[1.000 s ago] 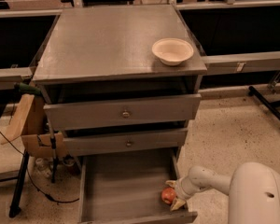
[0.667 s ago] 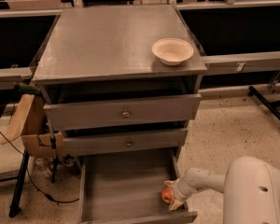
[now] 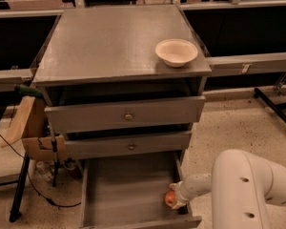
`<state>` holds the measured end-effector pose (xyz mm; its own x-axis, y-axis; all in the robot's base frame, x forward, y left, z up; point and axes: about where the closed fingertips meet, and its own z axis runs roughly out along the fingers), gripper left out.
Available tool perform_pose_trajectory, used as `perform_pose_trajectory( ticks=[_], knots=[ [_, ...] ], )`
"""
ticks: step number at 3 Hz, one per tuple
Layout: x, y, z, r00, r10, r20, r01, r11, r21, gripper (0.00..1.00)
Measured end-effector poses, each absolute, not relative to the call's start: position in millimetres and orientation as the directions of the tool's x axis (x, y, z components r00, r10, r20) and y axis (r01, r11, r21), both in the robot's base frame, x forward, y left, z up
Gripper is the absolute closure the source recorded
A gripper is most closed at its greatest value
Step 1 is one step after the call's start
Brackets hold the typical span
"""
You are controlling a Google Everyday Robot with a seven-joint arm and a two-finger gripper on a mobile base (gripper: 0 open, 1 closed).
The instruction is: Pick apple from bottom drawer and place on counter
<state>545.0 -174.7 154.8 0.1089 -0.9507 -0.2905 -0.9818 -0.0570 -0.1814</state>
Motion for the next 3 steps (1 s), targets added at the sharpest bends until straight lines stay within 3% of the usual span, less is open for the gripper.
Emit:
perform_pose_trajectory(
  ticks=[1,2,3],
  knots=[
    [560.1,-185.5,143.4,0.072,-0.966,-0.248,-0.982,-0.026,-0.185,0.53],
    [566.8,-192.8,135.0,0.047,-0.971,-0.235,-0.986,-0.007,-0.168,0.84],
    [566.8,-192.8,135.0,0.047,-0.971,-0.235,-0.986,-0.007,-0.168,1.00]
  ],
)
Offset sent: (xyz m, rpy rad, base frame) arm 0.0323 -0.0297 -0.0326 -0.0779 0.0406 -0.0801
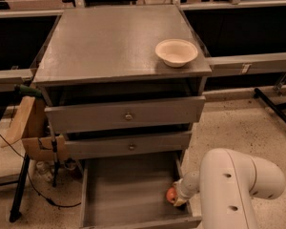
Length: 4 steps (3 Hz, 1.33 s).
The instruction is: Pick apple from bottom drawer and place on counter
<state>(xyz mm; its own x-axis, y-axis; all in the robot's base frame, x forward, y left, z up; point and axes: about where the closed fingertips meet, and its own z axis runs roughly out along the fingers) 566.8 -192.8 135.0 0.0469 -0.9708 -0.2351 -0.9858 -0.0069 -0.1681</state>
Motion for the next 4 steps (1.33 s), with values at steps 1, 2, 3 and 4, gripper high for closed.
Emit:
perform_pose_trajectory(
  ticks=[1,2,3,4],
  knots=[
    [556,-186,151,0.072,-0.970,-0.231,-0.984,-0.031,-0.177,1.00],
    [579,-155,248,0.171,-0.960,-0.223,-0.943,-0.094,-0.319,1.00],
    [597,-132,327,0.242,-0.953,-0.184,-0.897,-0.147,-0.417,1.00],
    [597,-122,397,0.250,-0.961,-0.119,-0.880,-0.174,-0.442,1.00]
  ],
)
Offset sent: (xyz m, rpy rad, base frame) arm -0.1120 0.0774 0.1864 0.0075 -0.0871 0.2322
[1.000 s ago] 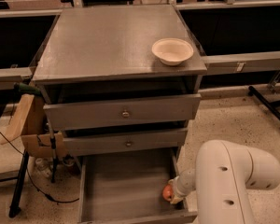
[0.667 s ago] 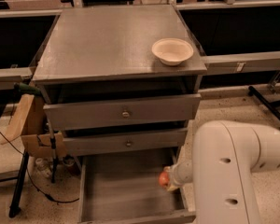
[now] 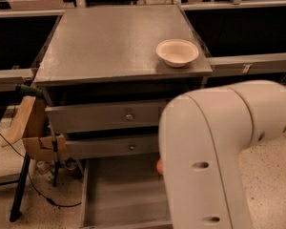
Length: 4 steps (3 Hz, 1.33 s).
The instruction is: Pick apple from bottom drawer and place on counter
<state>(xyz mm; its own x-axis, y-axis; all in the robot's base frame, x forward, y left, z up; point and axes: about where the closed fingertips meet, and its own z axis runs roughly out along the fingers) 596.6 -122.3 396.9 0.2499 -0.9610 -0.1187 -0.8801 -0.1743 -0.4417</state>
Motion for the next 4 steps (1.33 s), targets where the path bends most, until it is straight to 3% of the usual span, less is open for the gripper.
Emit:
perform_pose_trajectory(
  ticks=[2,4],
  knots=[
    [551,-157,536,0.099,-0.995,-0.007,-0.865,-0.083,-0.495,1.00],
    [474,-166,543,0.165,-0.984,0.072,-0.880,-0.180,-0.439,1.00]
  ],
)
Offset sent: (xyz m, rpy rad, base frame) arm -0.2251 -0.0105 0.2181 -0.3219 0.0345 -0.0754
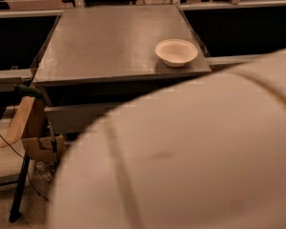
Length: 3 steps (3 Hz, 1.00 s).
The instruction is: Pick apple from bottom drawer and place on counter
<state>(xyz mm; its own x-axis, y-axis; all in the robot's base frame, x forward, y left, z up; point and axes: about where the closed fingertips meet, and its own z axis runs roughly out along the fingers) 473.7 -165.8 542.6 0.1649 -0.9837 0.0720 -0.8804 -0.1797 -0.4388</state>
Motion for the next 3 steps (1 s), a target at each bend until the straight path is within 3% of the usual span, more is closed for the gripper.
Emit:
perform_pose_trajectory(
  ticks=[1,3],
  knots=[
    [428,-199,544,0.057,-0.975,0.213,-0.906,-0.140,-0.400,1.00],
    [381,-243,556,-0.049,-0.959,0.280,-0.915,-0.069,-0.398,1.00]
  ],
)
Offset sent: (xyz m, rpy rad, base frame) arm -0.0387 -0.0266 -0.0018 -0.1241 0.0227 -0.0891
